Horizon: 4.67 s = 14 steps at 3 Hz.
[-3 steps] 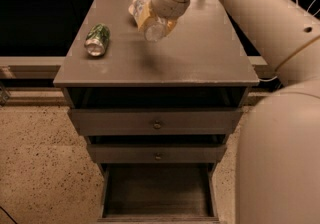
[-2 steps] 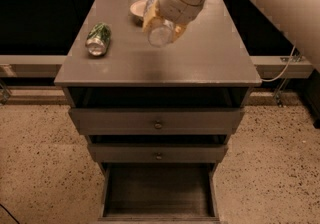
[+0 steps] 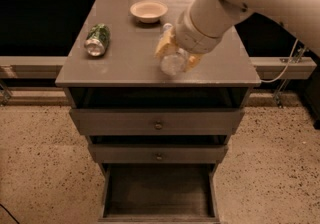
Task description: Place blue plastic bottle into bottom drawer
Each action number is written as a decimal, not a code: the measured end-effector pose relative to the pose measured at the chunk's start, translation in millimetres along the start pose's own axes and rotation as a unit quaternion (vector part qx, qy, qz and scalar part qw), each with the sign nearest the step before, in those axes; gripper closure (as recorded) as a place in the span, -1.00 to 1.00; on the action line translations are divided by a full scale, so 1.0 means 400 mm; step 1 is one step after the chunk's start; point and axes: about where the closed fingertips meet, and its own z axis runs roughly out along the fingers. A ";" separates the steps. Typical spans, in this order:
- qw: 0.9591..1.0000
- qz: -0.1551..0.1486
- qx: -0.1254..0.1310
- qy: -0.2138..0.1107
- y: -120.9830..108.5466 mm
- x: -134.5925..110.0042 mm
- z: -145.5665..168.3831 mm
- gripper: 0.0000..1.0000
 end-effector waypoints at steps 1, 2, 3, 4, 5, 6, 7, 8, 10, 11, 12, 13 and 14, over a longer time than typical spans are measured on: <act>1.000 0.000 0.000 0.000 0.000 0.000 0.000 1.00; 0.998 -0.065 0.023 -0.004 -0.011 -0.036 -0.002 1.00; 0.991 -0.103 0.085 -0.018 -0.030 -0.153 -0.026 1.00; 0.977 -0.136 0.149 -0.072 0.038 -0.254 -0.081 1.00; 0.975 -0.156 0.143 -0.074 0.040 -0.263 -0.082 1.00; 0.974 -0.136 0.155 -0.090 0.111 -0.292 -0.068 1.00; 0.961 -0.144 0.212 -0.101 0.243 -0.340 -0.096 1.00; 0.955 -0.175 0.220 -0.091 0.282 -0.351 -0.105 1.00; 0.974 -0.112 0.178 -0.087 0.458 -0.350 -0.052 1.00; 0.983 -0.015 0.158 -0.089 0.706 -0.404 0.021 1.00; 0.979 0.025 0.168 -0.113 0.852 -0.455 0.086 1.00; 0.979 0.021 0.167 -0.111 0.836 -0.451 0.083 1.00; 0.978 0.040 0.160 -0.127 0.854 -0.453 0.135 1.00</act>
Offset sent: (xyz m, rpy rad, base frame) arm -0.0215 0.0087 -0.0130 -0.0332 -0.1210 0.3110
